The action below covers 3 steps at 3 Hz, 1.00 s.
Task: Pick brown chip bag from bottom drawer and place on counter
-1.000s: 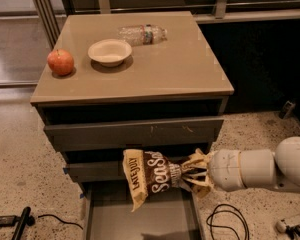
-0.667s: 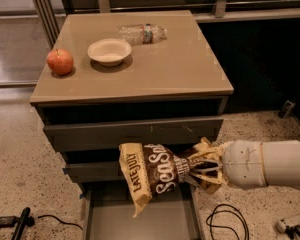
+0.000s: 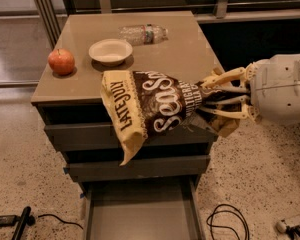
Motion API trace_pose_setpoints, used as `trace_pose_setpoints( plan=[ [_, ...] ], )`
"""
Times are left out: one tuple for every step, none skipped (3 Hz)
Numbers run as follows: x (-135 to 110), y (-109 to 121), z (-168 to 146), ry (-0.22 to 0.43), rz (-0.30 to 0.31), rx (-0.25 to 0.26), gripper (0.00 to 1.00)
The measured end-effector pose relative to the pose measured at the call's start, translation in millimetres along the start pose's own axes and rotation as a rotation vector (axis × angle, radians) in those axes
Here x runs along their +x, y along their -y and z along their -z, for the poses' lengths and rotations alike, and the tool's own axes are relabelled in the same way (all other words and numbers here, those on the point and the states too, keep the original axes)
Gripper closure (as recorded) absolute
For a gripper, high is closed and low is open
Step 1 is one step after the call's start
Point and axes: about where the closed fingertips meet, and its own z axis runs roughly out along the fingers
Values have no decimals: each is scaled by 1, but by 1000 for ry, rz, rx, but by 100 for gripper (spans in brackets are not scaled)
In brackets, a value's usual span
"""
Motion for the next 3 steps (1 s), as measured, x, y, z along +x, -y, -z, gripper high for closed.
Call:
trace_pose_setpoints(
  plan=[
    [0,0,0,0,0,0,100],
    [1,5,-10,10,7,-16,100],
    [22,26,-24,1,3,-37,100]
  ],
)
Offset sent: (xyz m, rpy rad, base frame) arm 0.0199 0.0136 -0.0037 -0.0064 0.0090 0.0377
